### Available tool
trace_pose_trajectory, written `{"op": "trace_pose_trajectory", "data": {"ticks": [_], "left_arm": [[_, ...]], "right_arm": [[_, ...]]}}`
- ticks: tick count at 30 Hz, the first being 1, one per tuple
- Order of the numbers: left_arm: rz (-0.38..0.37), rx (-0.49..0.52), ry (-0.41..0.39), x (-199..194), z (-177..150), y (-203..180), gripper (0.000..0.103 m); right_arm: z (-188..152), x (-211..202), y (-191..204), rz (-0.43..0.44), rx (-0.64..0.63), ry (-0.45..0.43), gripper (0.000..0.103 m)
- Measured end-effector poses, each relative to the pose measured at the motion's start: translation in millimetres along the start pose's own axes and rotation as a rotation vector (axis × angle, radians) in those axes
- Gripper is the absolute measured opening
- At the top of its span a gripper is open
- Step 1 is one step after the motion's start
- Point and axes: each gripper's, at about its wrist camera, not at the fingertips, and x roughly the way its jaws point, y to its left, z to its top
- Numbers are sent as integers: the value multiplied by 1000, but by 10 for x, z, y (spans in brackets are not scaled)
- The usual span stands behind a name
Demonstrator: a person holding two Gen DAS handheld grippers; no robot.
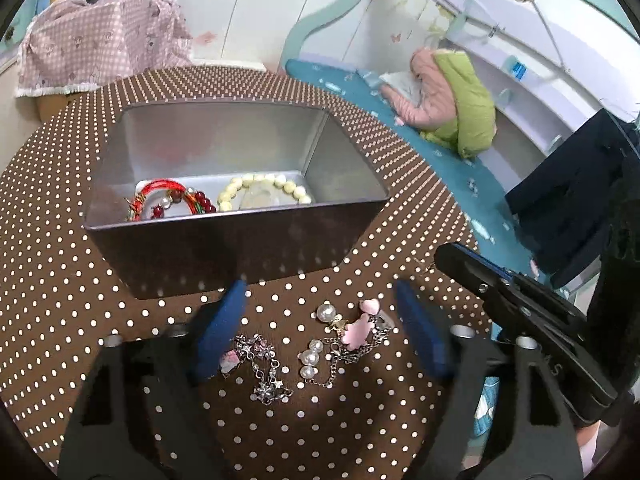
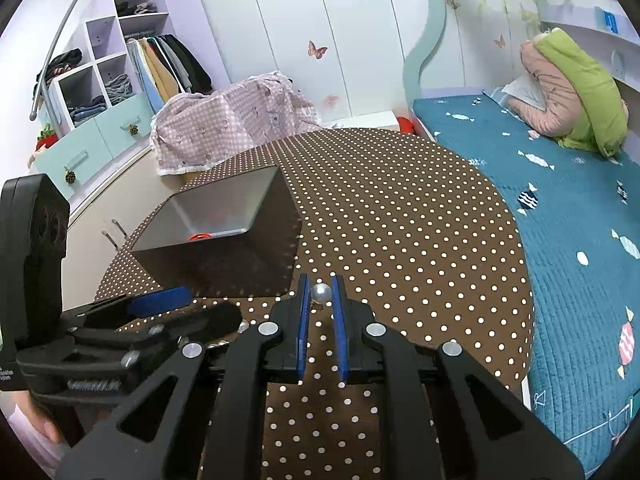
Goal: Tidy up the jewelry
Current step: 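Grasp a pearl strand with the right gripper while the left grasps a pearl charm chain, then carry both pearl pieces in the two grippers over the tin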
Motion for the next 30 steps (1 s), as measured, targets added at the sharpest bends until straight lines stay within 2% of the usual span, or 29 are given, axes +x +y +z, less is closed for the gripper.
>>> {"op": "trace_pose_trajectory", "data": {"ticks": [4, 6, 7, 11, 12, 13, 21, 30], "left_arm": [[10, 24, 36, 114, 2, -84, 57], [35, 44, 54, 133, -30, -103, 45], [54, 62, 48, 134, -43, -122, 44], [86, 78, 57, 155, -57, -111, 23], [83, 75, 62, 154, -63, -93, 13], [84, 72, 69, 154, -68, -72, 11], [57, 33, 70, 38, -129, 53, 11], [37, -16, 33, -182, -114, 219, 11]], "right_arm": [[-14, 25, -28, 13, 0, 13, 10], [-18, 36, -32, 13, -7, 15, 10], [-24, 38, -33, 10, -10, 13, 10], [-30, 62, -43, 17, -15, 19, 10], [-33, 67, -44, 18, -15, 22, 10], [-32, 71, -48, 17, -15, 21, 10], [-22, 65, -13, 23, -25, 22, 10], [18, 10, 63, 2, -55, -5, 10]]}}
